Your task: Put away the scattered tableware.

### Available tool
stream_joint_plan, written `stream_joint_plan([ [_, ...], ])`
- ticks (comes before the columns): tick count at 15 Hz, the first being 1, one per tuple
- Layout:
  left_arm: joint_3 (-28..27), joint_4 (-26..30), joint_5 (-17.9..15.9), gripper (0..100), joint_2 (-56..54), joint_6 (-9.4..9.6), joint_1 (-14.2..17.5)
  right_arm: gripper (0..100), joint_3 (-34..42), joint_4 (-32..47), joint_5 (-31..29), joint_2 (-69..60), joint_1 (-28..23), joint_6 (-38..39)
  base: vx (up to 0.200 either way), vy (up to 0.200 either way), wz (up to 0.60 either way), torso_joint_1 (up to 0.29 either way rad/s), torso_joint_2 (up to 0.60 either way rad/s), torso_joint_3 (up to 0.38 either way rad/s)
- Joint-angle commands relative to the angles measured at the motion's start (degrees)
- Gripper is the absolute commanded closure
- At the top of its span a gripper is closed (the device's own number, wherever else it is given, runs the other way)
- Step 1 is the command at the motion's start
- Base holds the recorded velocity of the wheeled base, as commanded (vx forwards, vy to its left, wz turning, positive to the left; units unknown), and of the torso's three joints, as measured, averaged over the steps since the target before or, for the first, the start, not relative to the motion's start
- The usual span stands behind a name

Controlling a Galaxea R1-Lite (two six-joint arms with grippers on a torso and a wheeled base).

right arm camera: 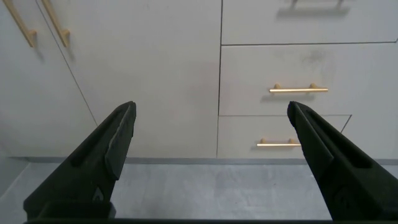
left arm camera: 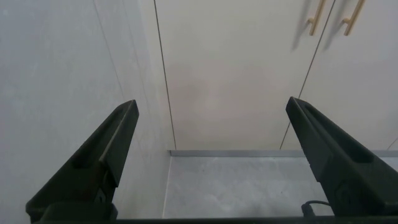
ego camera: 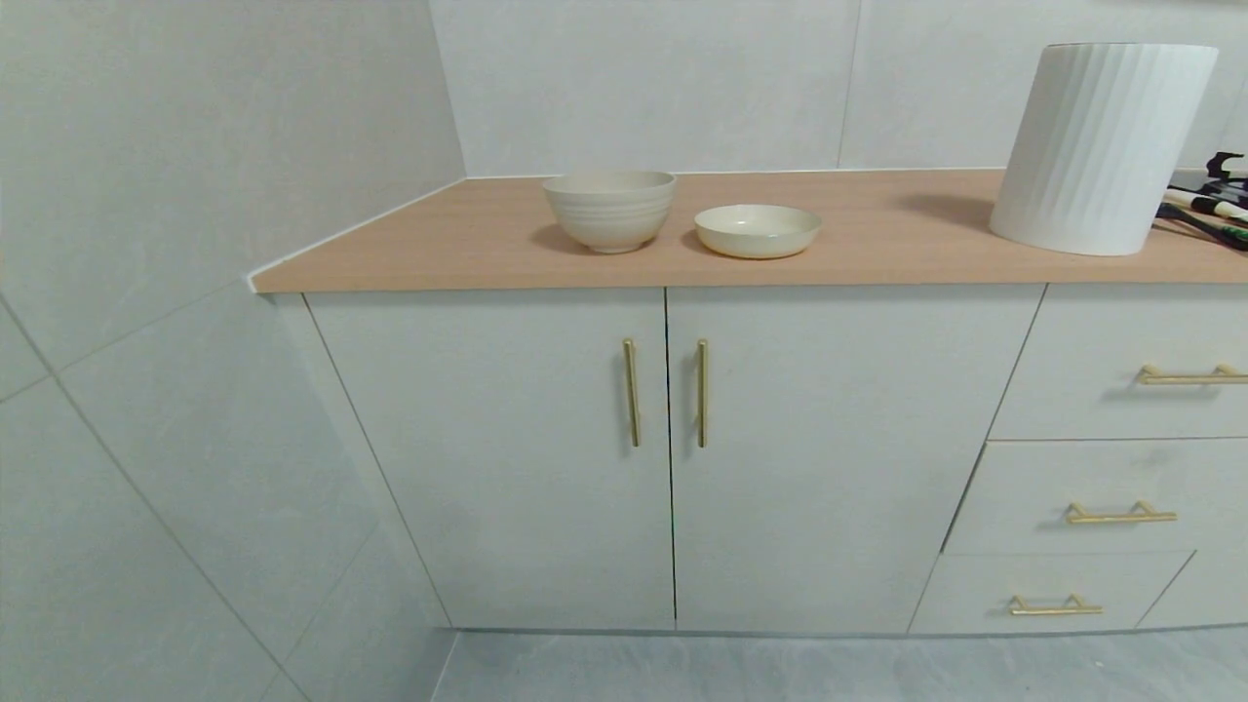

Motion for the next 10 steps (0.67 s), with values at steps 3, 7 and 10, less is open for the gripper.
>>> stream_joint_plan([
  [3, 0.0, 0.0, 0.0, 0, 0.0, 0.0, 0.0, 0, 0.0, 0.0, 0.0, 0.1, 0.0, 0.2, 0.0, 0.0, 0.0, 0.0, 0.0, 0.0],
  [7, 0.0, 0.0, 0.0, 0, 0.0, 0.09, 0.0, 0, -0.2, 0.0, -0.1, 0.0, 0.0, -0.5, 0.0, 0.0, 0.0, 0.0, 0.0, 0.0],
  [10, 0.0, 0.0, 0.0, 0, 0.0, 0.09, 0.0, 0, -6.9, 1.8, 6.3, 0.5, 0.1, 1.2, 0.0, 0.0, 0.0, 0.0, 0.0, 0.0],
])
